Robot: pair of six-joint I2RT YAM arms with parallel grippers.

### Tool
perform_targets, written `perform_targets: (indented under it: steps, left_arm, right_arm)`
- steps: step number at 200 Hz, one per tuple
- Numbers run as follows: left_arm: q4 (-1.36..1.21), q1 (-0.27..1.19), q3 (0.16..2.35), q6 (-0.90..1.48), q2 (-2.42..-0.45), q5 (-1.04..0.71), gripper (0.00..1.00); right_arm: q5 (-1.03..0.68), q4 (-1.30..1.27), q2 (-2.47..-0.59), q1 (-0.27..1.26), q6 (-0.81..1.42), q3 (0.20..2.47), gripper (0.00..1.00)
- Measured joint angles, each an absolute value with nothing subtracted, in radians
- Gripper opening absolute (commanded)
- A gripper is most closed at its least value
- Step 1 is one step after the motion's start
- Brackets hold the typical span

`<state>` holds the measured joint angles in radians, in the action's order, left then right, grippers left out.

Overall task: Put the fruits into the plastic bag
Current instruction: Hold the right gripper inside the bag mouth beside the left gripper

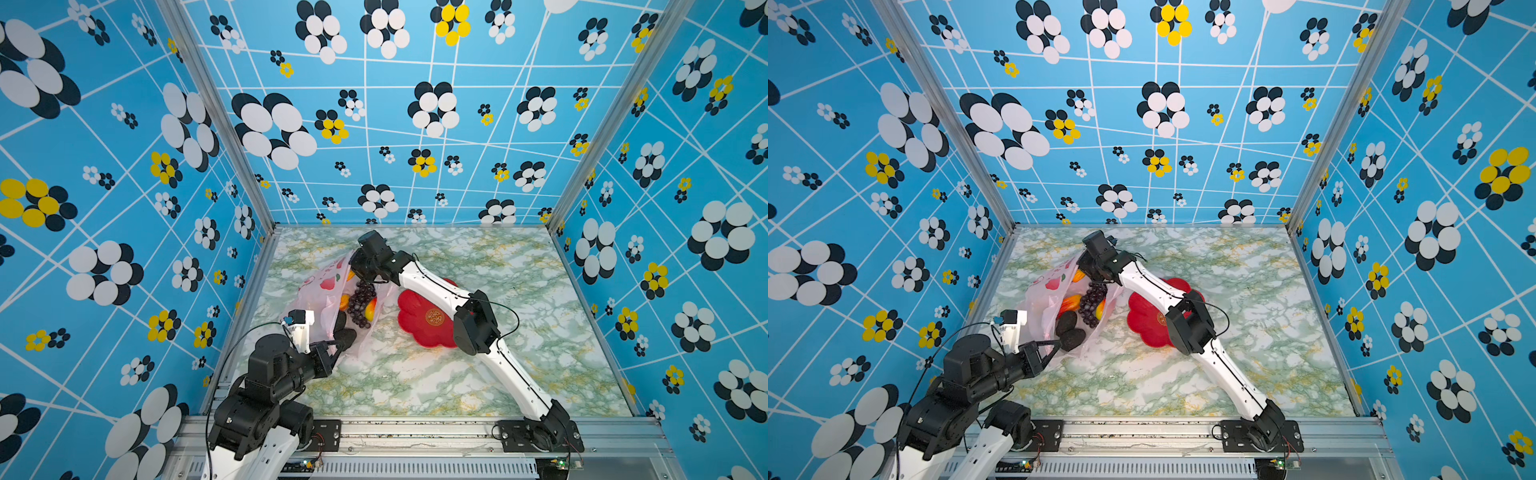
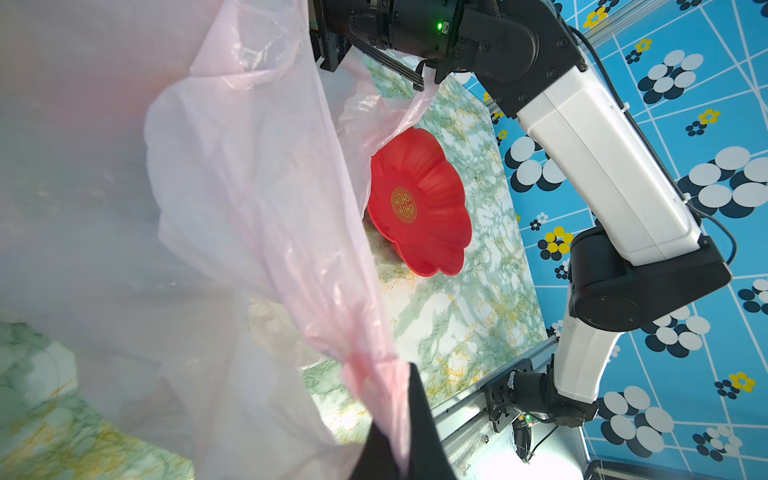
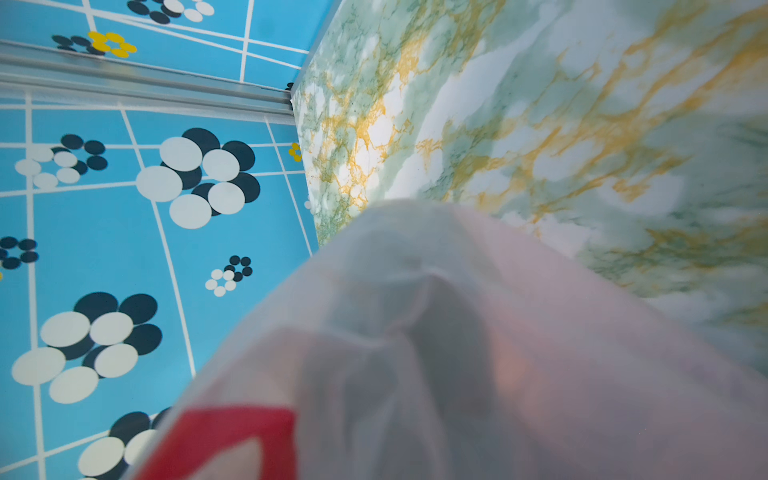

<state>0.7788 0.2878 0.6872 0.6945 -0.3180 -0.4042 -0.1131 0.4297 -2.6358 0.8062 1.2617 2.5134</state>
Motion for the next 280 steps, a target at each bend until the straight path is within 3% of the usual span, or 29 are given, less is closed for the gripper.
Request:
perform_targets:
  steps: [20, 25, 30, 34, 165, 280]
  left_arm:
    - [0.779, 0.288, 0.687, 0.694, -0.318, -0.404, 0.0]
    - [0.779, 0.288, 0.687, 0.694, -0.318, -0.404, 0.0]
    - [0.779, 0.288, 0.687, 0.695, -0.318, -0.404, 0.0]
    - [0.779, 0.288, 0.687, 0.695, -0.318, -0.404, 0.0]
    - [0.778, 0.288, 0.687, 0.717, -0.308, -0.397, 0.0]
    - [0.765, 0.288, 0.687, 0.718, -0.338, -0.394, 0.0]
  right_arm:
    - [-0.113, 0.441, -2.636, 0.804, 1.251, 2.523, 0.74]
    - [-0.114, 0.445, -2.636, 0.804, 1.244, 2.526, 0.81]
    - [-0.114, 0.447, -2.636, 0.803, 1.242, 2.527, 0.96]
    - [-0.113, 0.448, -2.636, 0.803, 1.248, 2.527, 0.99]
    - [-0.16, 0.532, -2.634, 0.791, 1.185, 2.532, 0.99]
    - [-0.556, 0.757, -2.544, 0.781, 1.116, 2.533, 0.99]
